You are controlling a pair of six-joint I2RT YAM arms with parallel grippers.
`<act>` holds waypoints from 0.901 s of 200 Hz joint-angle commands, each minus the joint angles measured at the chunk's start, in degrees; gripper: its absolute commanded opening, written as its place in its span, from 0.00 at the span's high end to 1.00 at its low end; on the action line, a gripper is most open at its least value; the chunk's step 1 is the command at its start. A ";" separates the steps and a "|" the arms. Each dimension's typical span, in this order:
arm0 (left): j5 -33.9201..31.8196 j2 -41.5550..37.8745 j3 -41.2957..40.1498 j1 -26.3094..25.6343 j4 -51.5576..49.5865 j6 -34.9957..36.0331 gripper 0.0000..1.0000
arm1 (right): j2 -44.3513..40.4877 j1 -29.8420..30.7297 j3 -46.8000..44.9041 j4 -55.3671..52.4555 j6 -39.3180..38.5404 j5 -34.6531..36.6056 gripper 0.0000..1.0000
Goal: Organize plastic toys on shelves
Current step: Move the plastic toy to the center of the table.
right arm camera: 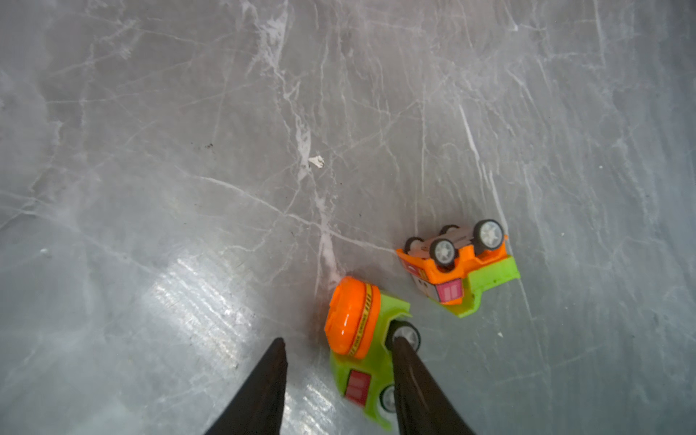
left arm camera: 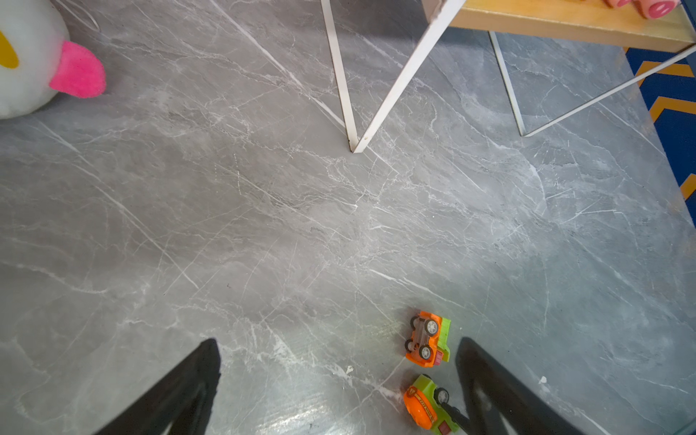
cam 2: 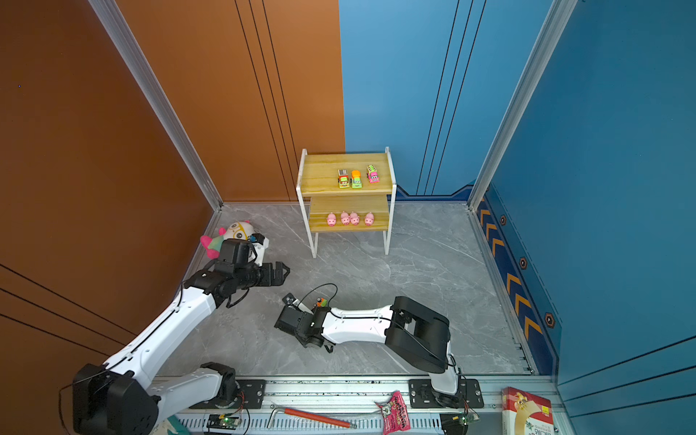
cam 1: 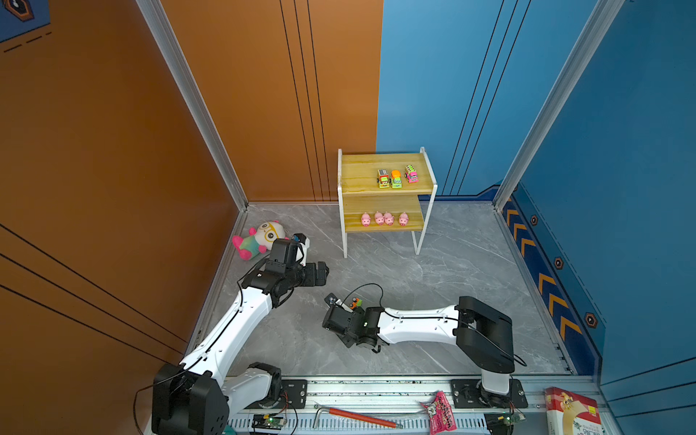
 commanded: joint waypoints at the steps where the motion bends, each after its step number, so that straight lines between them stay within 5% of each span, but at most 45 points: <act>1: 0.91 -0.02 1.37 0.54 -1.19 0.26 0.02 | 1.82 -0.61 1.37 -3.84 2.43 1.31 0.54; 91: 0.79 0.16 1.25 0.54 -1.15 0.35 0.02 | 4.09 -1.16 3.31 -7.48 3.42 4.70 0.57; 180: 1.06 0.16 1.25 0.53 -0.88 0.26 0.02 | 3.56 -0.53 4.16 -11.07 4.97 11.25 0.72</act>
